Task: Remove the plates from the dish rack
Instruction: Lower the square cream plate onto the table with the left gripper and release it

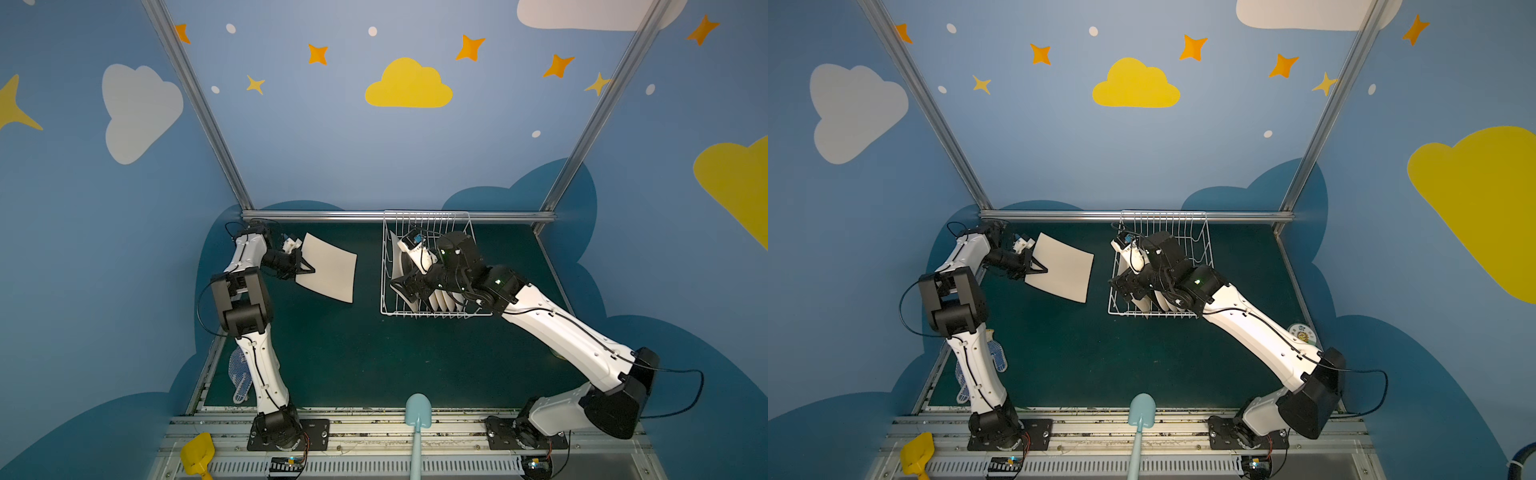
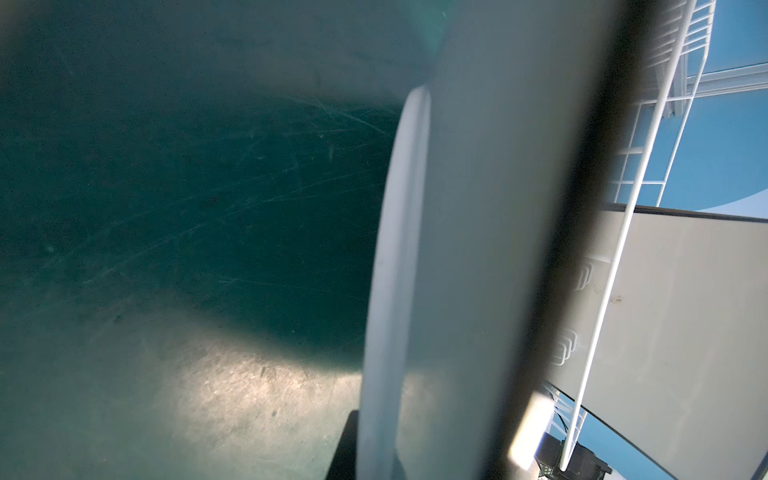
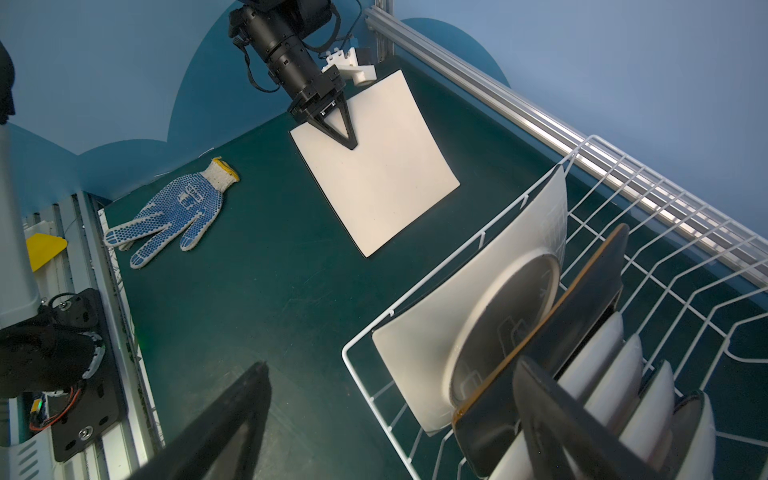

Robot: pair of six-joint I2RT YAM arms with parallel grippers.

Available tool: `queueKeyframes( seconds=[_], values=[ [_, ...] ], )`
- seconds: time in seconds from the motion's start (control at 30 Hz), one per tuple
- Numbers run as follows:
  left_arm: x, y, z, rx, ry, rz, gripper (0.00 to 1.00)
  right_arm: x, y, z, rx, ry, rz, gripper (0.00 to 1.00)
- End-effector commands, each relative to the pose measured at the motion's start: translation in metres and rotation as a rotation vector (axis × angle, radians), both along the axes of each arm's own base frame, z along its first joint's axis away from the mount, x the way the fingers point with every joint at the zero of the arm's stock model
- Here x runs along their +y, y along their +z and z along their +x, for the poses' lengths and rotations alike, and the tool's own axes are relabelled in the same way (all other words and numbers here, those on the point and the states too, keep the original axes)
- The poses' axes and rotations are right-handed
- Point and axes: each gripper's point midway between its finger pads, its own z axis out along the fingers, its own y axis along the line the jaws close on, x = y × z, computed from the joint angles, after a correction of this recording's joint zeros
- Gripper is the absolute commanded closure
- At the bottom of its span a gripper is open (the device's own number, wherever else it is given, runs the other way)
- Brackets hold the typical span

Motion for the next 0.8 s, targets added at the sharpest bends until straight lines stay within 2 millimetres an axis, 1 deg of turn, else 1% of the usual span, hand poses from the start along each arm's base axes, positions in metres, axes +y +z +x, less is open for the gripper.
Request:
queueKeyframes(
  seconds=[0.0, 0.17, 0.3, 0.47, 0.57, 0.77],
  values=[
    [0.003, 0.005, 0.009, -0.056, -0.019, -0.021, 0.95, 0.004, 0.009, 0.001, -0.028, 0.006, 0.013, 0.09],
    [0.009, -0.005, 0.009, -0.035, -0.007, 0.006, 0.90, 0.001, 0.014, 0.003, -0.047, -0.005, 0.001, 0.09],
    [0.013, -0.011, 0.008, -0.017, -0.002, 0.011, 0.77, -0.001, 0.019, 0.003, -0.062, -0.014, 0.009, 0.09],
    [0.018, -0.017, 0.006, 0.000, 0.006, 0.015, 0.68, -0.009, 0.027, 0.007, -0.105, -0.050, 0.022, 0.09],
    [0.022, -0.021, 0.007, 0.005, 0.014, 0.023, 0.66, -0.011, 0.030, 0.007, -0.114, -0.056, 0.028, 0.09],
    [0.029, -0.026, 0.010, 0.015, 0.024, 0.032, 0.63, -0.011, 0.027, 0.007, -0.106, -0.058, 0.023, 0.09]
  ],
)
